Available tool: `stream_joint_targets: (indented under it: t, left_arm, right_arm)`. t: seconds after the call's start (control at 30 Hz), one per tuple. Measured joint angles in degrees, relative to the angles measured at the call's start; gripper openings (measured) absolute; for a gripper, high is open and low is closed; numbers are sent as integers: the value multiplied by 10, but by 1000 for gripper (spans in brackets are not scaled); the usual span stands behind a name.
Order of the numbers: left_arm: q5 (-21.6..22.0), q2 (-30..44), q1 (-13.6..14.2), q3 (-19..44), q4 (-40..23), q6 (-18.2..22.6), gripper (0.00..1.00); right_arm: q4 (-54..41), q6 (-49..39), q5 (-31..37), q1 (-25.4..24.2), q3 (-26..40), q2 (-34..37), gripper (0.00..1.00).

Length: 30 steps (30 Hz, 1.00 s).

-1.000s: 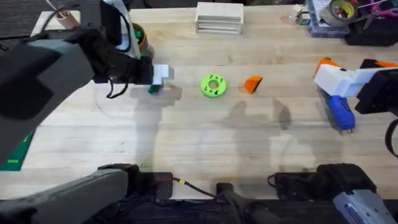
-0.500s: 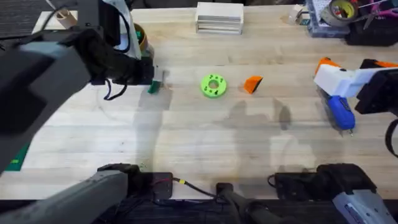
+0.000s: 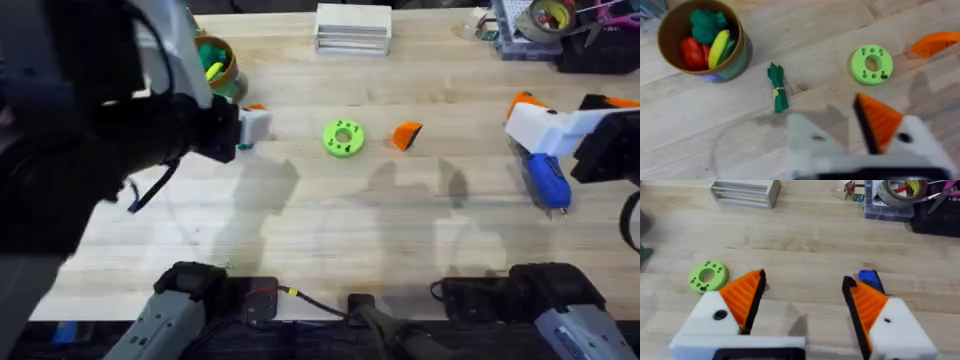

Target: Pick up the gripper from the table and insert it into the empty holder that is missing its gripper. Then pick up a screw, insert it into the mounting hole, and use the screwdriver to tighten it. Finally, clean up the table by picking up the vegetable and placing it into the bucket.

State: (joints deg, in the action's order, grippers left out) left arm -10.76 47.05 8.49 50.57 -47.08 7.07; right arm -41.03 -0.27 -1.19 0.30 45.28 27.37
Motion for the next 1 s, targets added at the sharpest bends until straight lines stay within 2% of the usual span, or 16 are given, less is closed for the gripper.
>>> stream_joint_targets:
  t: [0.03,0.07,0.1,0.2,0.27,0.3,0.33,0.53,1.0]
  left_arm:
    - [0,-13,0,0,-1,0,154]
    - [0,-28,0,0,-1,0,37]
    - [0,-39,0,0,-1,0,48]
    - [0,-74,0,0,-1,-3,485]
    - [0,-94,0,0,-2,-4,819]
    - [0,-100,0,0,-3,-6,941]
    - [0,-104,0,0,-4,-6,977]
    - [0,-106,0,0,-4,-7,993]
    - [0,-106,0,0,-5,-7,993]
  right_arm:
    - [-1,0,0,0,0,0,992]
    - [-3,0,0,0,0,0,991]
    - [-4,0,0,0,0,0,991]
    - [-16,0,0,0,0,0,991]
    - [-22,0,0,0,0,0,991]
    - [-24,0,0,0,0,0,991]
    - [-27,0,0,0,0,0,991]
    - [-75,0,0,0,0,0,992]
    - [-253,0,0,0,0,0,992]
